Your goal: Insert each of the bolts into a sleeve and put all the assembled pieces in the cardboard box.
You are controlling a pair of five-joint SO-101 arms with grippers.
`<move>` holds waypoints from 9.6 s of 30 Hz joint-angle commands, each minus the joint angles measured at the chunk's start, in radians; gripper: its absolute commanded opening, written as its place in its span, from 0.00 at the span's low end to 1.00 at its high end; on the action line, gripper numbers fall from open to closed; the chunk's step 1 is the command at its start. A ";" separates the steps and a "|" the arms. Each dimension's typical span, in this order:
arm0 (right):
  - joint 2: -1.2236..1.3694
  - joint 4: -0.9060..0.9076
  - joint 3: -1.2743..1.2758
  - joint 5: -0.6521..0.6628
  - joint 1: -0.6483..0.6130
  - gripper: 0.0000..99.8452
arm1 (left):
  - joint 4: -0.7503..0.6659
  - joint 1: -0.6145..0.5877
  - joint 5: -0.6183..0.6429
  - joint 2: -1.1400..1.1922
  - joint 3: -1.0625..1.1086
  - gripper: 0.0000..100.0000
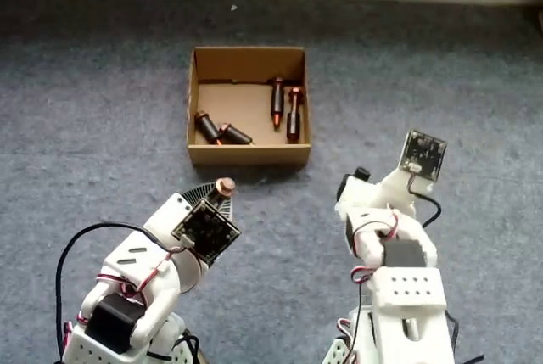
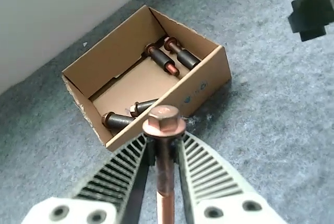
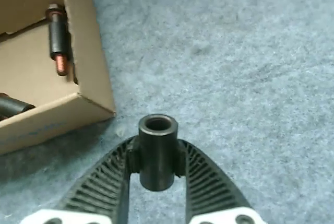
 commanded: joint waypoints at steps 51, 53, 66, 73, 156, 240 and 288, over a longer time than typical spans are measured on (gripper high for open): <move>-0.702 0.001 0.321 0.276 -0.719 0.00 | -0.330 0.137 0.384 0.004 -0.048 0.01; -0.702 0.001 0.321 0.276 -0.719 0.00 | -0.308 0.137 0.384 0.001 -0.048 0.01; -0.702 0.001 0.291 0.275 -0.717 0.00 | -0.288 0.191 0.384 -0.002 -0.050 0.01; -0.702 0.001 0.214 0.275 -0.717 0.00 | -0.288 0.191 0.384 -0.002 -0.058 0.01; -0.700 -0.139 0.179 0.181 -0.487 0.00 | -0.107 -0.315 0.377 -0.004 -0.125 0.21; -0.685 0.114 0.303 0.316 -0.234 0.00 | -0.040 -0.473 0.146 -0.004 0.202 0.22; -0.700 0.622 0.443 0.321 -0.143 0.00 | 0.269 -0.463 0.144 -0.002 0.312 0.22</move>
